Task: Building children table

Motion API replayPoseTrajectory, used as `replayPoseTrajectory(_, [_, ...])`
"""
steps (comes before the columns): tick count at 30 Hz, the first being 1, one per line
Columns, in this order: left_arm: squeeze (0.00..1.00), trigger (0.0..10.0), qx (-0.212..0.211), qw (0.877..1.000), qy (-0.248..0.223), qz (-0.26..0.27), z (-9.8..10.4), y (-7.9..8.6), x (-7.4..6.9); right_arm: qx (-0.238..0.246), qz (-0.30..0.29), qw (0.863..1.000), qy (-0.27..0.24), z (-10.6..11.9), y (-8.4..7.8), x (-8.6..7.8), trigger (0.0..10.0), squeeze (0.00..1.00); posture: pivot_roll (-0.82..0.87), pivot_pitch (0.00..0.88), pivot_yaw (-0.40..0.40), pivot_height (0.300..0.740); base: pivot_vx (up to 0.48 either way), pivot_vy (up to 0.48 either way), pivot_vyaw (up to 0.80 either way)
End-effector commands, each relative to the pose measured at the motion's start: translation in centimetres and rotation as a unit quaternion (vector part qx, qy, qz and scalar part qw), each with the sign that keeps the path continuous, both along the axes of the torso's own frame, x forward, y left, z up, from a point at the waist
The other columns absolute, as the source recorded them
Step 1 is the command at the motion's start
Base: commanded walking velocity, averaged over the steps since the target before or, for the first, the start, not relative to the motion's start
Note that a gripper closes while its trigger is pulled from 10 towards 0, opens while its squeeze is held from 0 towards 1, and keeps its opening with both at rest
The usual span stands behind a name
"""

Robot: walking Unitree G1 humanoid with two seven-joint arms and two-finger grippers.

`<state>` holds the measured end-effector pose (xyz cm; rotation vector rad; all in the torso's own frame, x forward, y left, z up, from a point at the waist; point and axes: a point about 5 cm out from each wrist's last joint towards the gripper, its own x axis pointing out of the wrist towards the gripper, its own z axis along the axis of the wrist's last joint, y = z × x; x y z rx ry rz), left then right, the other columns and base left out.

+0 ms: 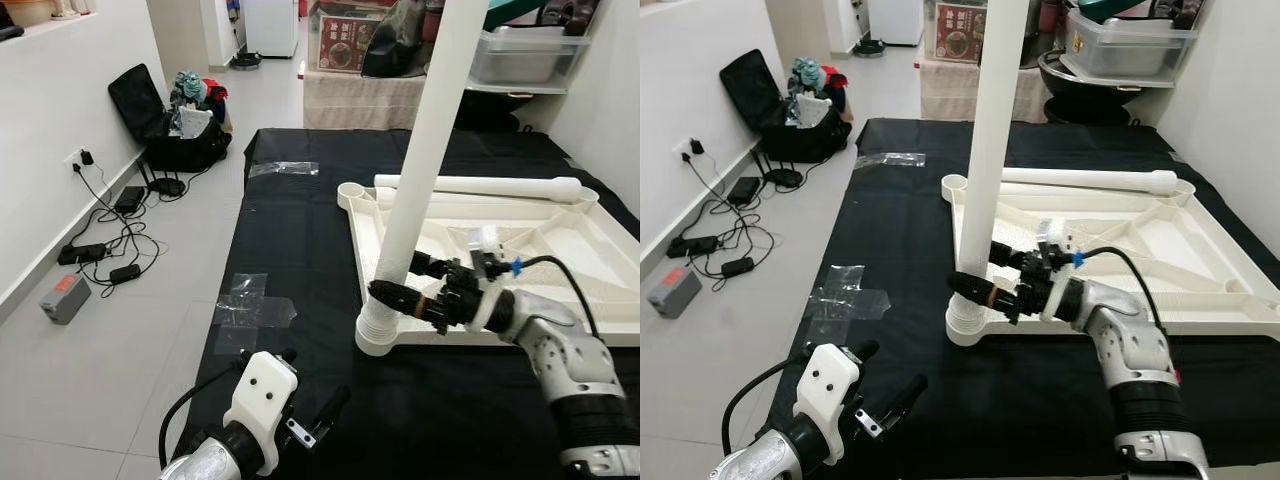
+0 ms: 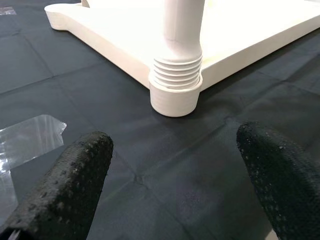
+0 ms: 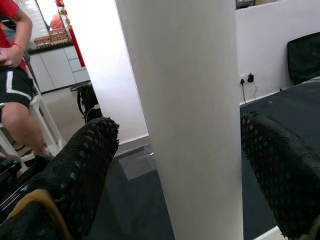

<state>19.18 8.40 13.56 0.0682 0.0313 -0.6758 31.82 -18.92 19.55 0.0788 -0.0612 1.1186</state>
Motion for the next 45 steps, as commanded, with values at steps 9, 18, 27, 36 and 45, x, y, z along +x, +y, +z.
replayPoseTrajectory(9, [0.0,10.0,0.006,1.0,0.006,-0.004,-0.4,-0.1,-0.3,-0.006,-0.007,1.0,-0.015,0.4,1.3,0.4,10.0,0.0,0.1,0.093,-0.049,0.74,0.0,0.0,0.0])
replayPoseTrajectory(18, [0.0,10.0,0.005,1.0,0.007,-0.005,-0.4,-0.3,-0.5,-0.004,0.004,1.0,-0.007,0.1,2.2,0.1,10.0,0.0,0.1,0.083,-0.049,0.74,0.0,0.0,0.0])
replayPoseTrajectory(27, [0.0,10.0,0.004,1.0,0.007,-0.007,-0.4,-0.4,-0.6,-0.005,-0.009,1.0,-0.013,0.0,2.6,0.3,10.0,0.0,0.09,0.075,-0.048,0.74,0.0,0.0,0.0])
replayPoseTrajectory(36, [0.0,10.0,-0.005,0.999,-0.026,0.03,0.6,0.2,0.1,-0.004,-0.019,1.0,-0.006,-0.1,2.6,0.5,10.0,0.0,0.09,0.075,-0.05,0.74,0.0,0.0,0.0])
replayPoseTrajectory(45, [0.0,10.0,-0.005,0.999,-0.032,0.037,0.7,0.3,0.2,-0.006,-0.018,1.0,-0.004,-0.4,2.9,0.4,10.0,0.0,0.09,0.075,-0.051,0.74,0.0,0.0,0.0])
